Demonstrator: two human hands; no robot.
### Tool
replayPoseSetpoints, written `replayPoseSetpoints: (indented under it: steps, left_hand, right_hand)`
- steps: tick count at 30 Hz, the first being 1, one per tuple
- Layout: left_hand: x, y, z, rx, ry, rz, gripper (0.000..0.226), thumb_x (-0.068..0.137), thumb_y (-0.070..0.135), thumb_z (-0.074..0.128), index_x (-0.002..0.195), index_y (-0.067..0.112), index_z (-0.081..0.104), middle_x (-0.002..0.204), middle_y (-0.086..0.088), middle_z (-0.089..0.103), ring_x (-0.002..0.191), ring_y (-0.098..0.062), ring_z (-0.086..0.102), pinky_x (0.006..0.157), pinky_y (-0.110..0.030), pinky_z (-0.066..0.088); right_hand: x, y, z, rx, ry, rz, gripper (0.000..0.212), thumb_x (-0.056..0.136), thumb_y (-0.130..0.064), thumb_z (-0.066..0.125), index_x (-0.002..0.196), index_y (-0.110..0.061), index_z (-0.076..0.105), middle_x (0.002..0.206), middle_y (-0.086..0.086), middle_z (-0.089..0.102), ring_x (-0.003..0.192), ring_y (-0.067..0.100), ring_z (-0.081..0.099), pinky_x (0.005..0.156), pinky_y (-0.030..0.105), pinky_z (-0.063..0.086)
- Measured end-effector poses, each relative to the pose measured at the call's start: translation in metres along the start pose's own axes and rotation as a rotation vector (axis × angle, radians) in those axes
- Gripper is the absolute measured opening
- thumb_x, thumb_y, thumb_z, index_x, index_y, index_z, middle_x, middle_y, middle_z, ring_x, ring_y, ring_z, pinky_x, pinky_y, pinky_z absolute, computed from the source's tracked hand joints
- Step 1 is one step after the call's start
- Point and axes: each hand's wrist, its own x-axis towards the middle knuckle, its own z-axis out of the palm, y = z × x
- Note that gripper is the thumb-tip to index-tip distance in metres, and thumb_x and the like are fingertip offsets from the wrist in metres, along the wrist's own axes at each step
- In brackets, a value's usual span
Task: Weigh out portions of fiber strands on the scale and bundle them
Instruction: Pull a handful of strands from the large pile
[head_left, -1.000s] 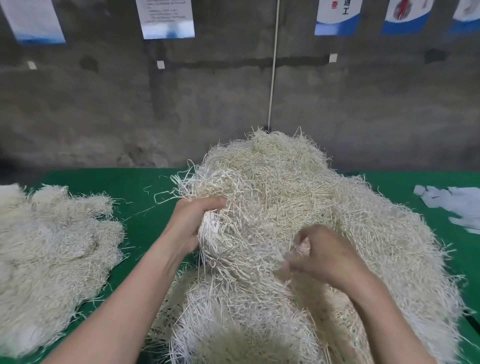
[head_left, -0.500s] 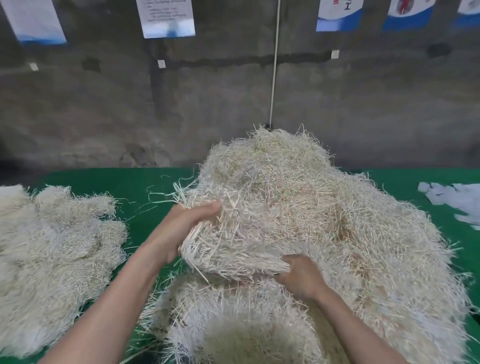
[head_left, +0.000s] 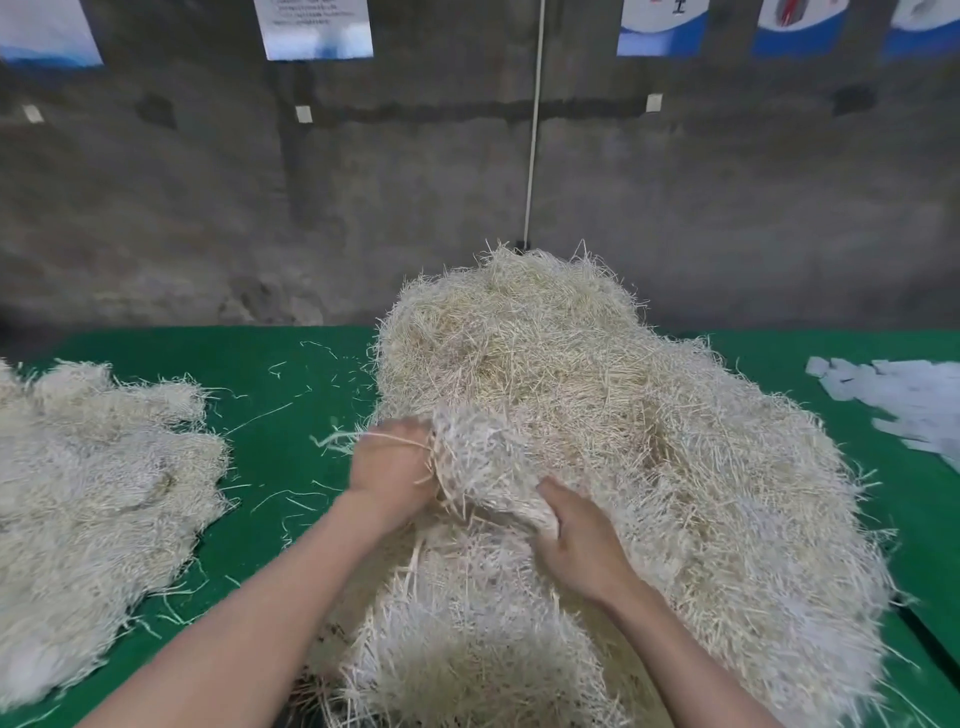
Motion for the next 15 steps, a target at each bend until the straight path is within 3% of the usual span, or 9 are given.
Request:
replayPoseSetpoints:
  steps: [1,4,7,8,11,12,15]
  left_hand:
    - [0.004,-0.006,-0.005,0.003,0.077,0.01,0.015,0.083,0.006,0.047,0.089,0.011,0.059,0.087,-0.001,0.057,0.079,-0.014,0.054,0.074,-0.024,0.05]
    - [0.0,-0.009,-0.012,0.022,0.141,0.038,0.023,0.078,-0.004,0.053,0.093,0.008,0.063,0.084,-0.005,0.062,0.078,-0.019,0.06,0.074,-0.028,0.054]
    - [-0.016,-0.013,-0.018,-0.081,0.2,0.05,0.025,0.054,-0.021,0.067,0.065,0.002,0.065,0.058,-0.009,0.06,0.051,-0.021,0.059,0.053,-0.029,0.056]
    - [-0.019,-0.015,-0.019,-0.123,0.185,0.024,0.024,0.054,-0.022,0.065,0.064,0.0,0.064,0.057,-0.009,0.058,0.051,-0.021,0.056,0.053,-0.031,0.058]
    - [-0.021,-0.023,-0.023,-0.171,0.201,-0.115,0.019,0.08,-0.006,0.056,0.095,-0.001,0.068,0.095,-0.017,0.067,0.09,-0.029,0.062,0.088,-0.041,0.052]
    - [-0.022,-0.023,-0.027,-0.182,0.217,-0.141,0.019,0.084,-0.001,0.055,0.098,-0.001,0.067,0.104,-0.019,0.066,0.101,-0.032,0.06,0.093,-0.041,0.048]
    - [-0.025,-0.014,-0.045,-0.259,0.28,-0.152,0.014,0.086,0.005,0.052,0.081,0.003,0.065,0.091,-0.014,0.066,0.089,-0.029,0.062,0.085,-0.038,0.049]
  right_hand:
    - [-0.002,0.004,0.006,-0.042,-0.035,-0.003,0.056,0.089,-0.016,0.055,0.139,-0.033,0.035,0.151,-0.007,0.031,0.134,0.009,0.035,0.105,0.019,0.016]
    - [-0.005,0.014,0.017,-0.111,-0.064,0.039,0.06,0.089,-0.021,0.053,0.142,-0.037,0.03,0.15,-0.006,0.032,0.126,0.01,0.042,0.101,0.018,0.032]
    - [-0.01,0.024,0.016,-0.166,-0.083,0.126,0.062,0.088,-0.024,0.053,0.142,-0.038,0.027,0.149,-0.005,0.033,0.126,0.012,0.043,0.099,0.023,0.035]
    - [-0.012,0.025,0.015,-0.167,-0.098,0.136,0.063,0.087,-0.023,0.055,0.142,-0.038,0.027,0.149,-0.005,0.032,0.125,0.012,0.043,0.099,0.024,0.036]
    - [-0.016,0.016,0.009,-0.083,-0.103,0.087,0.073,0.081,-0.021,0.062,0.141,-0.036,0.024,0.147,-0.008,0.03,0.12,0.008,0.041,0.101,0.024,0.034]
    - [-0.016,0.008,0.006,-0.035,-0.059,0.032,0.074,0.078,-0.025,0.064,0.14,-0.035,0.024,0.146,-0.01,0.029,0.124,0.007,0.038,0.106,0.027,0.031]
    - [-0.011,-0.025,-0.004,0.002,0.194,-0.211,0.053,0.072,-0.044,0.055,0.12,-0.037,0.034,0.131,-0.016,0.032,0.124,0.004,0.03,0.11,0.03,0.025]
